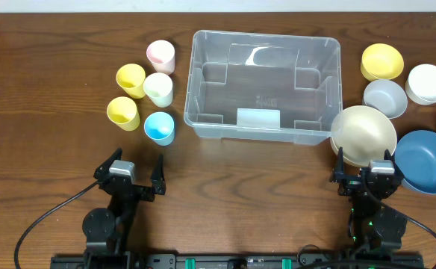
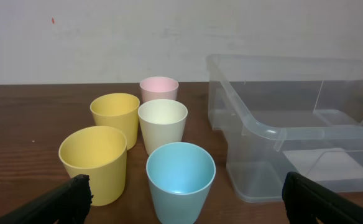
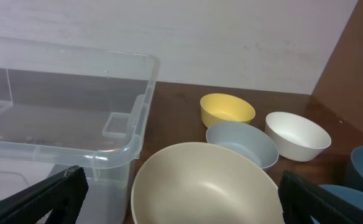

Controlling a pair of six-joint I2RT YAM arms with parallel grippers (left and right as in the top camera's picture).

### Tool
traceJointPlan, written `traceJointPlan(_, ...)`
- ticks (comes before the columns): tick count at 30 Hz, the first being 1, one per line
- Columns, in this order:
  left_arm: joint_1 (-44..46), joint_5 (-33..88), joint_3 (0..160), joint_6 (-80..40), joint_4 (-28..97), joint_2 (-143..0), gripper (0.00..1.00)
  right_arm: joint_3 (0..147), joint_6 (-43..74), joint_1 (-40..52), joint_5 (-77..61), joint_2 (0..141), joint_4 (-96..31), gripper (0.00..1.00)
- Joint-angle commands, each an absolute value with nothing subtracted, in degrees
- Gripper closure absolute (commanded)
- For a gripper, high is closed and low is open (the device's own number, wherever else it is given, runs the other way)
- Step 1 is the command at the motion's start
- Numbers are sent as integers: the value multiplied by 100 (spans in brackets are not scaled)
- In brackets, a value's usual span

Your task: Pack container

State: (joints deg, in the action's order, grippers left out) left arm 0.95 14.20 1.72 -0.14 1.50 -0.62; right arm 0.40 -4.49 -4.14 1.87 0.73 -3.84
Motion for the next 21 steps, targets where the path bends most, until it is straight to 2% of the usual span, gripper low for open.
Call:
traceJointPlan(1, 67, 1413, 23, 21, 268, -23, 2, 30, -521, -336, 165, 75, -410, 1)
traceJointPlan(21, 67, 1413, 23, 21, 268, -23, 2, 30, -508, -336, 119, 75, -362, 1)
